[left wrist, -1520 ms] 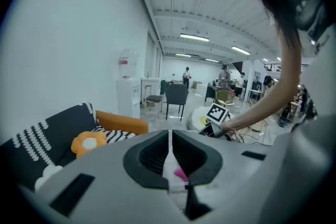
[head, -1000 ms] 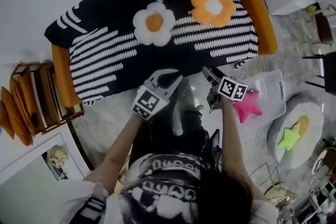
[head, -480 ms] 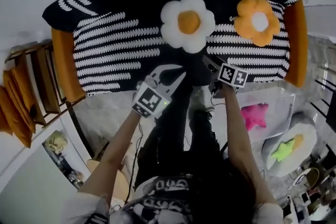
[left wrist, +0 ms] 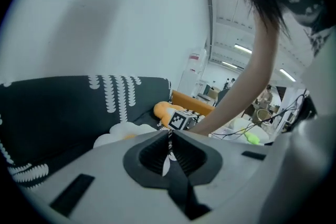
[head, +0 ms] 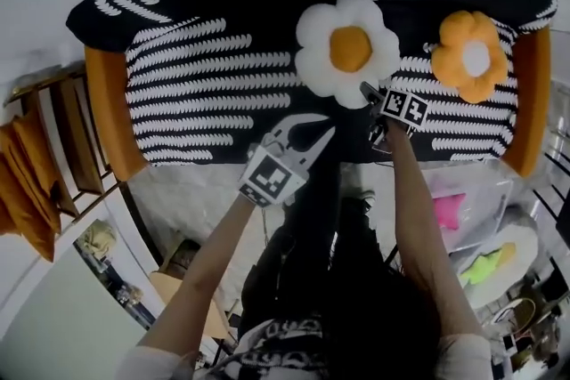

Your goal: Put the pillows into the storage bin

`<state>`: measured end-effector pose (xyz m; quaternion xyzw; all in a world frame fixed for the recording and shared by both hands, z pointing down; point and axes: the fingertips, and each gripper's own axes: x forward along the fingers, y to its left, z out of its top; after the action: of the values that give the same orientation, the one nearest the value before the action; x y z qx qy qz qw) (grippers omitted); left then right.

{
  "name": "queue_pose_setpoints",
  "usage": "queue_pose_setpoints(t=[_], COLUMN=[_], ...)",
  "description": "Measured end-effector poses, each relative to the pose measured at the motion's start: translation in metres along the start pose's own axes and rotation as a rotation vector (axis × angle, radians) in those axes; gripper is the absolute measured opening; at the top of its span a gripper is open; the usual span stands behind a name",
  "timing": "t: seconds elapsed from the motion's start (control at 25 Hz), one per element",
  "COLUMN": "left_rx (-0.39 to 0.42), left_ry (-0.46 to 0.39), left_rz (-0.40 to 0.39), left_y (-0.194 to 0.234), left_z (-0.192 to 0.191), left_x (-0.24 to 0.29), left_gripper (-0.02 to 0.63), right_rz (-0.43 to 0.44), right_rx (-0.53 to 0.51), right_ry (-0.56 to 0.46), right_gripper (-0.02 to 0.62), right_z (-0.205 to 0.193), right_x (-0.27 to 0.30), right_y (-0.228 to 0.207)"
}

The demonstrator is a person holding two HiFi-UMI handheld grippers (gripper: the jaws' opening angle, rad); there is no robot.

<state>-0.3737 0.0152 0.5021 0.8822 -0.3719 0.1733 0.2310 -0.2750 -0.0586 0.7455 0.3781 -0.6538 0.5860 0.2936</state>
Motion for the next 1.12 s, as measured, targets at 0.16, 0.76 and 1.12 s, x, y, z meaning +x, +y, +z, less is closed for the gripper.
queue_pose_setpoints(t=[0.16,0.76,1.12], left_rx=[0.036,0.16,0.313], left_ry=[0.045,0.04,0.028], left_rz=[0.009,-0.098,-0.24], left_y=[0.017,-0.038,-0.158], left_z=[-0.023,0.054,0.105], left_x=[0.003,0.001,0.041], left_gripper=[0.021,0.021,0.021], right_rz=[0.001,0.303,0.427], right_rx=[-0.031,0.113,0.276], right_ry=[0.063,-0.07,-0.255], right_gripper=[0.268,0.058,0.048], right_z=[-0.007,-0.002,-0.058], right_x=[0.026,-0.114,-0.261], right_y=[-0.003,0.087,0.04])
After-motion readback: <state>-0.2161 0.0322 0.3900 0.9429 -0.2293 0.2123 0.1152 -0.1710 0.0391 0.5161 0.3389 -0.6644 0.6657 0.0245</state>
